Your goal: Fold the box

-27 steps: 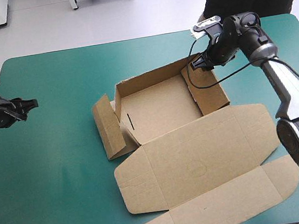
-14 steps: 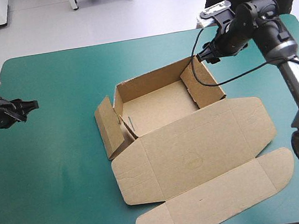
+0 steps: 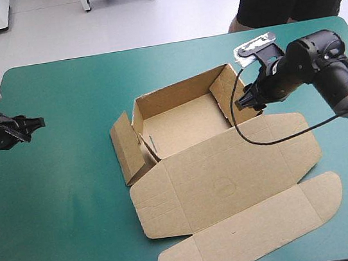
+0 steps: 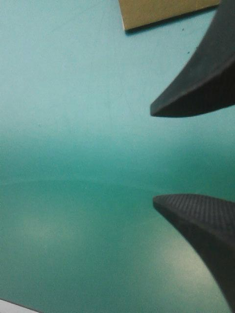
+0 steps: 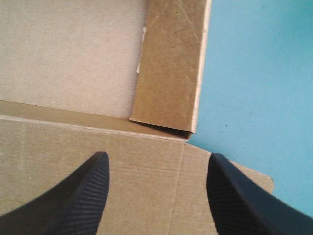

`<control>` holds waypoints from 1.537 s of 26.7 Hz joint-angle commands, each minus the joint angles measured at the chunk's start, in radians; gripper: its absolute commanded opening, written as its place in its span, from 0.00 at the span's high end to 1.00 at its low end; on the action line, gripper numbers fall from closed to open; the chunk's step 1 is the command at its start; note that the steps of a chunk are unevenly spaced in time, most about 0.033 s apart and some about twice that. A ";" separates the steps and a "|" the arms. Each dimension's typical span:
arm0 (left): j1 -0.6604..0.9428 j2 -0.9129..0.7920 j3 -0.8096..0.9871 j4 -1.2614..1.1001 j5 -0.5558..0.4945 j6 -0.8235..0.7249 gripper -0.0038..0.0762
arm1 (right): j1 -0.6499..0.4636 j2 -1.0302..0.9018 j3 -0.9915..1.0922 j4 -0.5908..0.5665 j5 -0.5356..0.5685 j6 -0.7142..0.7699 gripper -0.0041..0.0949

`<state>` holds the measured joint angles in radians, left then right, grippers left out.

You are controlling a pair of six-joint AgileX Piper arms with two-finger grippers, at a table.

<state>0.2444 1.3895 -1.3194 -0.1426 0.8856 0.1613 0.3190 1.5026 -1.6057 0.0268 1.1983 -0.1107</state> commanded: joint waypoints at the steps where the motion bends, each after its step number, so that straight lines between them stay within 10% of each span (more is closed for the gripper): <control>1: 0.000 -0.034 -0.029 -0.018 -0.042 0.000 0.51 | 0.043 -0.024 0.008 -0.102 -0.135 0.037 0.41; 22: 0.000 -0.034 -0.029 -0.024 -0.044 0.012 0.51 | -0.030 0.457 -0.282 -0.092 -0.182 0.069 0.34; 35: 0.000 -0.034 -0.029 -0.024 -0.048 0.012 0.52 | -0.046 0.496 -0.290 -0.066 -0.136 0.007 0.97; 41: 0.000 -0.034 -0.029 -0.045 -0.050 0.014 0.52 | -0.047 0.456 -0.292 -0.047 -0.170 0.007 0.98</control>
<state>0.2444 1.3895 -1.3194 -0.1566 0.8878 0.1726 0.2786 2.0510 -1.8647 -0.0157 1.0639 -0.0848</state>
